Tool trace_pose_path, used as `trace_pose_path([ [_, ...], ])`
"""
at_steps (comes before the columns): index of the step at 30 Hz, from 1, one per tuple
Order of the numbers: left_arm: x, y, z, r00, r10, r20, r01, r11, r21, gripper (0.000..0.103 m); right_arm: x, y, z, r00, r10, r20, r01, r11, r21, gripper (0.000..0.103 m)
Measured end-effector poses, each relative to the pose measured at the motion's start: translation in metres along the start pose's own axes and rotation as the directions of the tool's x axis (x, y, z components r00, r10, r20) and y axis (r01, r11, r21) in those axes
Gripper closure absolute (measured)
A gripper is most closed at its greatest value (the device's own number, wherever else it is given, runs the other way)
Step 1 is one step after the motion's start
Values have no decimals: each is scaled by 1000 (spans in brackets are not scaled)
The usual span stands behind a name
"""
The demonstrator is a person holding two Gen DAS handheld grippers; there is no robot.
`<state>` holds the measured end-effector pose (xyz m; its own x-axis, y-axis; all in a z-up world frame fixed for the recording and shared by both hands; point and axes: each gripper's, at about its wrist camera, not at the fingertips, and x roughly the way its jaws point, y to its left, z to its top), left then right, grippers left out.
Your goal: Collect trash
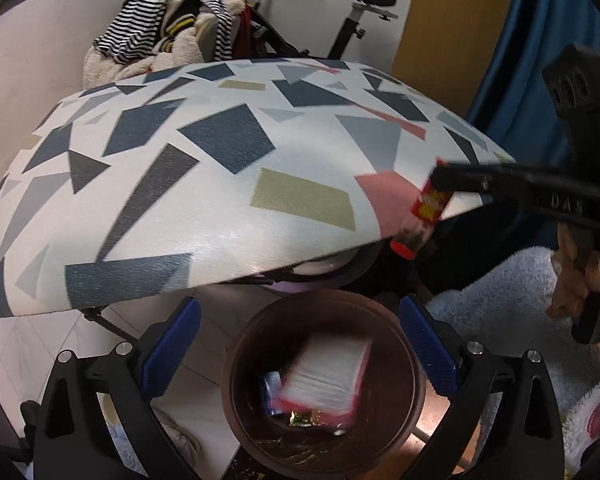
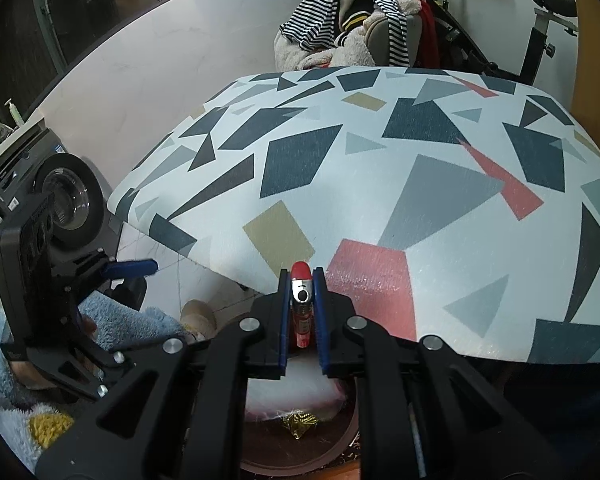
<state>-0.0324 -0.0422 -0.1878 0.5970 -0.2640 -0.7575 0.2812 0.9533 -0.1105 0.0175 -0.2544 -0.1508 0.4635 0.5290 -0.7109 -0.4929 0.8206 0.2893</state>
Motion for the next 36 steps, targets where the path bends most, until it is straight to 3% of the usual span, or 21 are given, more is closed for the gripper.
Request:
trace_pose_path([
  [10,-28,27,7,994,87,71,-83,995,-56,6,22,14,-23,994,42,-103,-44,999,-17,88],
  [22,-34,43,-1,989,132,64,-126,988,-95,6,62,34,-50,960,52,-276,-62,998,-29,88],
  [26,-34,44,0,988,140,61,-134,986,-97,6,66,34,-54,955,39,-294,-50,998,-32,83],
  [27,-34,44,0,988,142,60,-136,986,-98,6,66,34,-53,956,39,-292,-50,998,-29,67],
  [28,-34,44,0,988,143,60,-137,986,-99,6,64,34,-53,960,34,-278,-44,999,-31,44],
  [29,-34,44,0,988,144,62,-138,985,-99,6,63,34,-53,963,29,-267,-40,999,-35,36],
  [33,-36,45,4,986,148,73,-140,985,-97,6,59,32,-48,972,-3,-237,-9,999,-53,12],
  [36,-40,44,8,984,151,89,-144,986,-88,6,51,29,-40,982,-15,-190,5,998,-55,6],
])
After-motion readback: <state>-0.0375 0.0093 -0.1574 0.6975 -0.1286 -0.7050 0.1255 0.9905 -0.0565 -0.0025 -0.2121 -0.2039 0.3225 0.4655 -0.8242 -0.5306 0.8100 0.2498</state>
